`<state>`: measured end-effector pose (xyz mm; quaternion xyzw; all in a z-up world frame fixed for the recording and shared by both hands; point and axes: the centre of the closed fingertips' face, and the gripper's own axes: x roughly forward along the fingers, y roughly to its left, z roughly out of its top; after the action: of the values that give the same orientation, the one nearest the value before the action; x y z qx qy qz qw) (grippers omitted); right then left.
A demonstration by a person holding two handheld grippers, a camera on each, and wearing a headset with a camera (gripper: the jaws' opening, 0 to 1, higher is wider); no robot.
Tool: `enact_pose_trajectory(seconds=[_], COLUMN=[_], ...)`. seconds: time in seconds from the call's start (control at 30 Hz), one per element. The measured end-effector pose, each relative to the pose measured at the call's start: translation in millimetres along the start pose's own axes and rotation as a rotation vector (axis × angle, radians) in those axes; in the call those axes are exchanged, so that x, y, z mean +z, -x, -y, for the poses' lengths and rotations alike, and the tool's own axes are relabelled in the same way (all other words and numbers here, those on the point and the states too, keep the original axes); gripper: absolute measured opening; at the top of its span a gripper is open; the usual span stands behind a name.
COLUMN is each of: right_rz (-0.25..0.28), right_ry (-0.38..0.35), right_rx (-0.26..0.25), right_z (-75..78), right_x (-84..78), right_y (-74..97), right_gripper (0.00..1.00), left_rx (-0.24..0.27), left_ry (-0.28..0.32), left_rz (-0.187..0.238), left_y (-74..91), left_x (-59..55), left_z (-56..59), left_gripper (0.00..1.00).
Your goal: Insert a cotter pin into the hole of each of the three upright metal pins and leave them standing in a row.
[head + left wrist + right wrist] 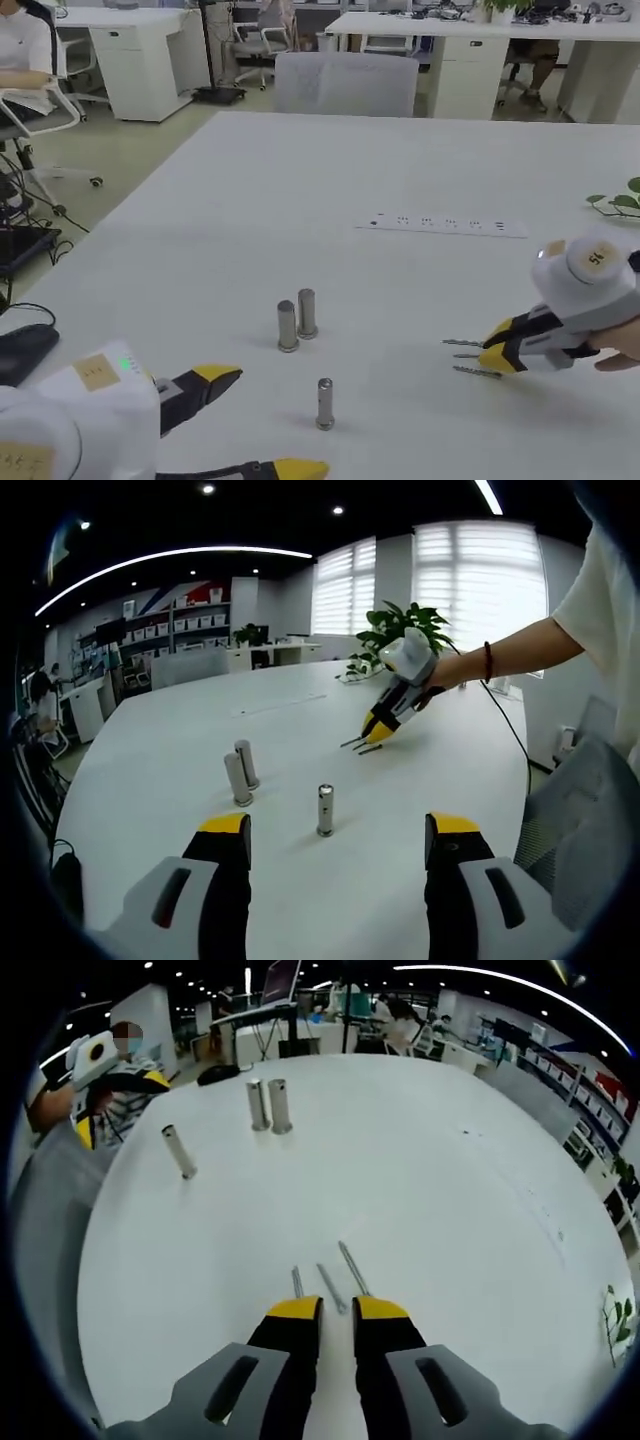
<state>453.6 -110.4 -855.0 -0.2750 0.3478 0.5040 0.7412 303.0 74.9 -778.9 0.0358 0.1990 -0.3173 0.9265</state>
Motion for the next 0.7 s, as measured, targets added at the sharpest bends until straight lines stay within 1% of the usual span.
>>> enact_pose_trajectory(seconds=[0.07, 0.13, 0.2, 0.27, 0.3, 0.33, 0.4, 0.43, 0.57, 0.6, 0.7], right_rz=[-0.019, -0.058, -0.069, -0.089, -0.091, -0.090, -0.112, -0.114, -0.159, -0.182, -0.226], right_ry=[0.017, 0.046, 0.052, 0.071, 0.074, 0.074, 0.085, 0.093, 0.119, 0.137, 0.185], right_rx=[0.007, 0.014, 0.039, 0.042, 0.043, 0.049, 0.070, 0.076, 0.101, 0.107, 0.107], right_z=[0.4, 2.0, 1.4, 3.2, 3.9, 3.4, 1.1, 0.7, 0.3, 0.5, 0.1], right_x=[-0.7, -4.8, -5.4, -6.5, -5.5, -4.5, -5.8, -4.0, -4.8, -5.4, -5.3], right_y=[-0.7, -1.5, -3.4, -4.7, -5.7, -6.3, -8.2, -8.1, -8.3, -8.3, -8.7], right_gripper=[0.14, 0.14, 0.14, 0.13, 0.13, 0.13, 0.12, 0.11, 0.11, 0.10, 0.09], left_rx=[-0.002, -0.005, -0.006, -0.005, -0.003, -0.003, -0.003, -0.003, 0.000, -0.001, -0.006], left_ry=[0.005, -0.001, -0.001, 0.001, 0.001, 0.001, 0.001, 0.001, -0.010, -0.010, -0.008], left_rz=[0.000, -0.003, -0.002, 0.002, 0.000, -0.002, -0.003, -0.002, -0.018, -0.022, -0.025], left_y=[-0.2, 0.0, 0.7, 1.6, 2.3, 2.6, 3.7, 4.2, 5.7, 6.0, 6.8], left_x=[-0.4, -0.7, 0.0, 1.2, 1.4, 1.4, 2.1, 2.8, 2.9, 3.0, 3.7], left_z=[0.7, 1.6, 2.0, 1.8, 1.7, 1.8, 2.0, 2.3, 1.2, 1.0, 2.1], left_gripper=[0.70, 0.70, 0.70, 0.70, 0.70, 0.70, 0.70, 0.70, 0.71, 0.71, 0.71])
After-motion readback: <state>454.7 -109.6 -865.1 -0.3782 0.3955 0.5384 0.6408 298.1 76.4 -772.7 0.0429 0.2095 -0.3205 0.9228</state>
